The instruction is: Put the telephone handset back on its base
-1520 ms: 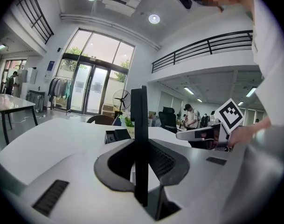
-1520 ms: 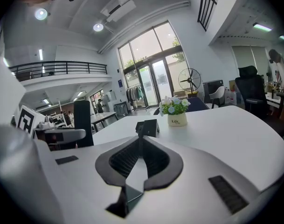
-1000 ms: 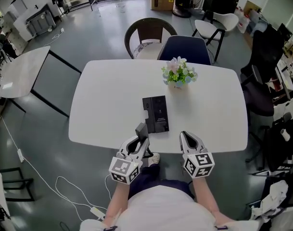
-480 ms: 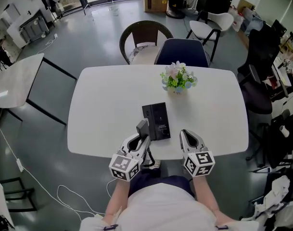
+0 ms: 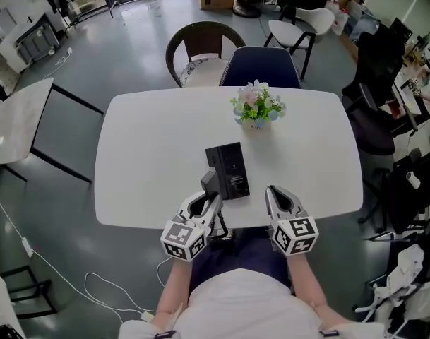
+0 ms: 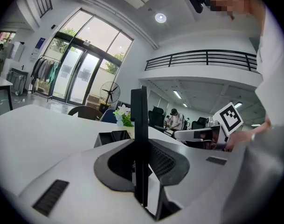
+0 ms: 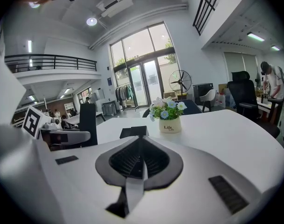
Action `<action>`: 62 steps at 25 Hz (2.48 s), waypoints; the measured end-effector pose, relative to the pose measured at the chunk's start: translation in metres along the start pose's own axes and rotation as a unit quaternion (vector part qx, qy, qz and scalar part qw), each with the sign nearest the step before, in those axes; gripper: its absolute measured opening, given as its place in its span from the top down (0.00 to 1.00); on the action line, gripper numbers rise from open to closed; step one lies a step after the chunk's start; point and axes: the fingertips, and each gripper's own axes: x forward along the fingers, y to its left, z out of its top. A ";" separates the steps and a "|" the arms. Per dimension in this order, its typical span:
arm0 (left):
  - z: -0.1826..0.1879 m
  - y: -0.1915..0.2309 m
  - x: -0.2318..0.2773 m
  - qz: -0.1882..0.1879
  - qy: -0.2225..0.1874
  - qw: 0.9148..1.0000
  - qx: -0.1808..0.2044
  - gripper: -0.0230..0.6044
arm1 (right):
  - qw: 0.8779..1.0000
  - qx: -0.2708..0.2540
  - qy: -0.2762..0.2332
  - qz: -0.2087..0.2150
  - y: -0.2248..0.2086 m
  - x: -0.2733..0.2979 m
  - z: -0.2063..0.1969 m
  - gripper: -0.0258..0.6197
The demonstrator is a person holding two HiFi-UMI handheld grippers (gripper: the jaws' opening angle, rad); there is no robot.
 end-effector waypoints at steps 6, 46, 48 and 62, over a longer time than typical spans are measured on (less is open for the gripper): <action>-0.007 0.005 0.010 -0.008 0.003 1.000 -0.001 0.83 | 1.000 -0.011 0.014 0.009 0.000 0.001 -0.006 0.89; -0.048 0.050 0.080 -0.110 0.149 0.965 -0.185 0.83 | 0.998 -0.002 0.053 0.035 -0.040 0.037 -0.006 0.89; -0.049 0.054 0.082 -0.106 0.146 0.963 -0.199 0.83 | 0.998 -0.001 0.054 0.032 -0.041 0.036 -0.008 0.89; -0.062 0.068 0.091 -0.123 0.175 0.937 -0.275 0.83 | 0.998 0.000 0.060 0.023 -0.043 0.035 -0.014 0.89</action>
